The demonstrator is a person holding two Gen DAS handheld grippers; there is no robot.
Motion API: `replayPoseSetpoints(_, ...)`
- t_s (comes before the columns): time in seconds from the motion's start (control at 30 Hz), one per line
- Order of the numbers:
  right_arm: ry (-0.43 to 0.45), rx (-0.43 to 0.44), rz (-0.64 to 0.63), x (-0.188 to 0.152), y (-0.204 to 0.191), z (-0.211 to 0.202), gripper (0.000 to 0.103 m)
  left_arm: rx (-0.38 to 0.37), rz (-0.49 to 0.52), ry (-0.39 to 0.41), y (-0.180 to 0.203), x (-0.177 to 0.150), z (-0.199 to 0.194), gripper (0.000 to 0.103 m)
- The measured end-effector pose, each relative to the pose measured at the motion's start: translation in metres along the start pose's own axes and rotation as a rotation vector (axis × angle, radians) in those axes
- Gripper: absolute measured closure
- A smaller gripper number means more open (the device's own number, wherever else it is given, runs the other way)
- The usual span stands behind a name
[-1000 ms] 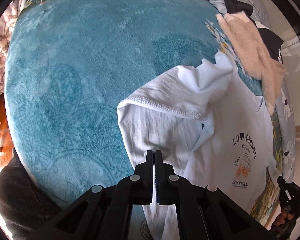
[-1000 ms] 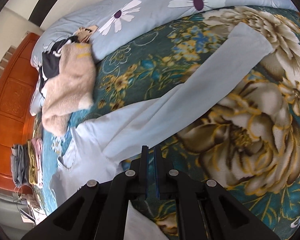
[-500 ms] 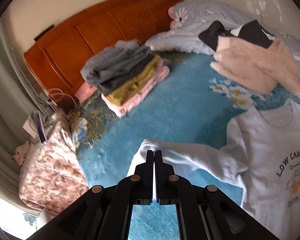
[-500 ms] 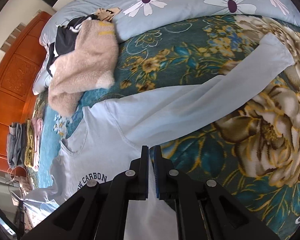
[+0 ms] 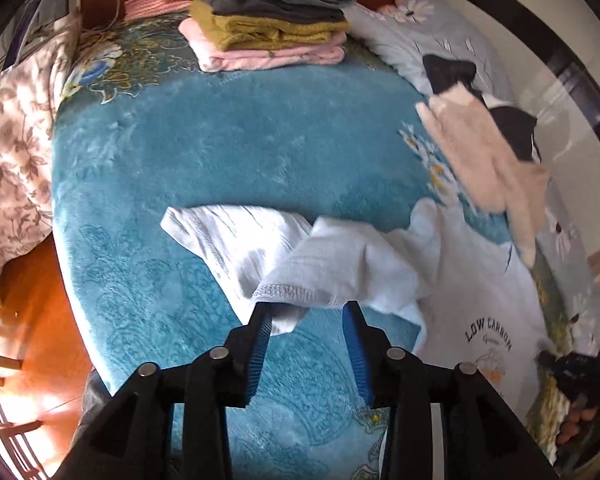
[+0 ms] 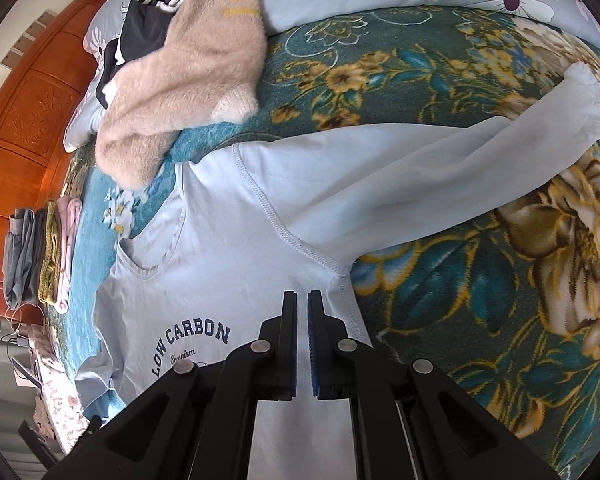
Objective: Fold clothes
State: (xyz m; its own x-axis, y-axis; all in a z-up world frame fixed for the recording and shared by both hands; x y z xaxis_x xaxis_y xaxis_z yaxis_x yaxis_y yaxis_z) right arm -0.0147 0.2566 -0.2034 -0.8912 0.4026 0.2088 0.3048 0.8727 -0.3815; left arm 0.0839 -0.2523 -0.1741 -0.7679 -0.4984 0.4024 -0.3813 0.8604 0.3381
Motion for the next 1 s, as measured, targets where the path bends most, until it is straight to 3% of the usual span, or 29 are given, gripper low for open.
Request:
replayPoseSetpoints(0.13, -0.02, -0.02, -0.001, -0.003, -0.003, 0.007, 0.099, -0.043, -0.224, 0.041, -0.053, 0.022, -0.01, 0.051)
replayPoseSetpoints(0.3, -0.03, -0.054, -0.008, -0.005, -0.008, 0.015, 0.099, -0.07, -0.431, -0.006, -0.098, 0.034, 0.013, 0.051)
replayPoseSetpoints(0.43, -0.042, -0.078, -0.031, -0.01, -0.019, 0.023, 0.099, -0.136, -0.537, -0.057, -0.108, 0.04, 0.04, 0.051)
replayPoseSetpoints(0.57, -0.049, -0.091, -0.059, -0.011, -0.032, 0.03, 0.099, -0.158, -0.523, -0.08, -0.097, 0.043, 0.055, 0.052)
replayPoseSetpoints(0.63, -0.052, -0.099, -0.069, -0.011, -0.037, 0.033, 0.099, -0.132, -0.502, -0.09, -0.093, 0.043, 0.059, 0.057)
replayPoseSetpoints(0.67, -0.053, -0.102, -0.074, -0.011, -0.039, 0.035, 0.099, -0.114, -0.491, -0.085, -0.091, 0.044, 0.06, 0.062)
replayPoseSetpoints(0.73, -0.059, -0.107, -0.085, -0.012, -0.043, 0.037, 0.099, -0.085, -0.459, -0.093, -0.089, 0.047, 0.064, 0.092)
replayPoseSetpoints(0.77, -0.061, -0.107, -0.091, -0.012, -0.045, 0.038, 0.099, -0.075, -0.442, -0.092, -0.089, 0.05, 0.064, 0.093)
replayPoseSetpoints(0.83, -0.066, -0.106, -0.101, -0.013, -0.047, 0.041, 0.099, -0.05, -0.398, -0.036, -0.088, 0.062, 0.051, 0.096)
replayPoseSetpoints(1.0, -0.06, -0.105, -0.103, -0.014, -0.048, 0.04, 0.099, -0.008, -0.36, 0.262, -0.107, 0.111, -0.028, 0.096)
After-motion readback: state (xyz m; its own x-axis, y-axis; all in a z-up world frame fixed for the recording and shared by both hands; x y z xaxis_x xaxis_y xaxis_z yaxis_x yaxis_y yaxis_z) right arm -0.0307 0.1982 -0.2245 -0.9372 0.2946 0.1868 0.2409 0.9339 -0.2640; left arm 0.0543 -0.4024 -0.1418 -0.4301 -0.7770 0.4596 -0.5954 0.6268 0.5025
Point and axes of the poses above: each gripper's, at about its wrist camera, not at the fingertips, and z roughly the way its jaws point, y to its right, x to its top, the point moved 4 cm from there along z, roughly the way its jaws point
